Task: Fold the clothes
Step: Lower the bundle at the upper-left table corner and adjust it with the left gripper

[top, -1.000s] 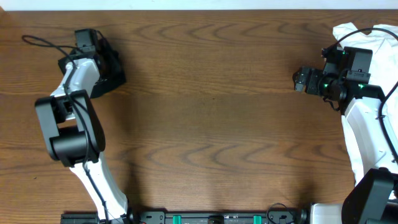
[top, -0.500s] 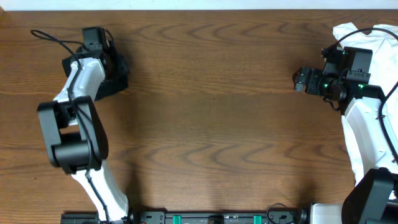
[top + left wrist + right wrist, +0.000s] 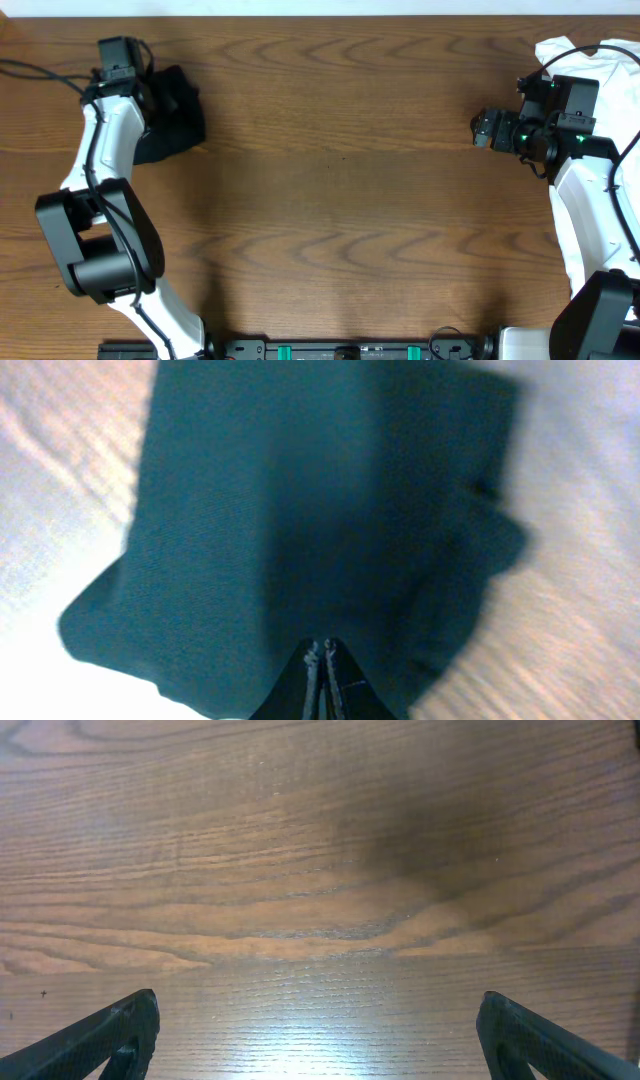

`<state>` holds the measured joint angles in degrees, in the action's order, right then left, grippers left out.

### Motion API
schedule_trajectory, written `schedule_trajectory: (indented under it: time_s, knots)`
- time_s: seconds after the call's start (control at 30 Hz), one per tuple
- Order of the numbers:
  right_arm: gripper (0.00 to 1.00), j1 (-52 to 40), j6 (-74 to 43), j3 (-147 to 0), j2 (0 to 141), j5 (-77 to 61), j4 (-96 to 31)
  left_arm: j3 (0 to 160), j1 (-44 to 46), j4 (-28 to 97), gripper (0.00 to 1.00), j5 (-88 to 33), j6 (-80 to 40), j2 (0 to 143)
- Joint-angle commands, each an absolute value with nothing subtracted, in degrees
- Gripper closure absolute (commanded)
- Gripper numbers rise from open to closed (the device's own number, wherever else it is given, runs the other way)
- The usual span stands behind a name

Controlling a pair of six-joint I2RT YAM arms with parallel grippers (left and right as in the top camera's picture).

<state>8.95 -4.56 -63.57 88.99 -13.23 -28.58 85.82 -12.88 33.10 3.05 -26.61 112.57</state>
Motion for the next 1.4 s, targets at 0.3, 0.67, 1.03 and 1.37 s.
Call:
schedule_trajectory:
  time_s: [0.3, 0.67, 1.03, 1.37]
  knots:
    - [0.01, 9.04, -5.10, -63.53, 89.38, -13.08, -28.58, 83.85, -15.49, 34.41, 0.94, 9.89, -25.26, 123.59]
    - [0.01, 9.04, -5.10, -63.53, 89.38, -13.10, -28.56, 84.03, -15.40, 24.95, 0.92, 11.55, 3.62, 122.32]
    - [0.01, 9.04, -5.10, -63.53, 89.38, -13.10, -28.58, 84.79, -15.42, 30.06, 0.78, 8.08, -12.78, 106.91]
    - [0.01, 9.04, -5.10, -63.53, 89.38, -13.08, -28.56, 84.33, -15.27, 35.88, 0.88, -2.24, -24.75, 104.14]
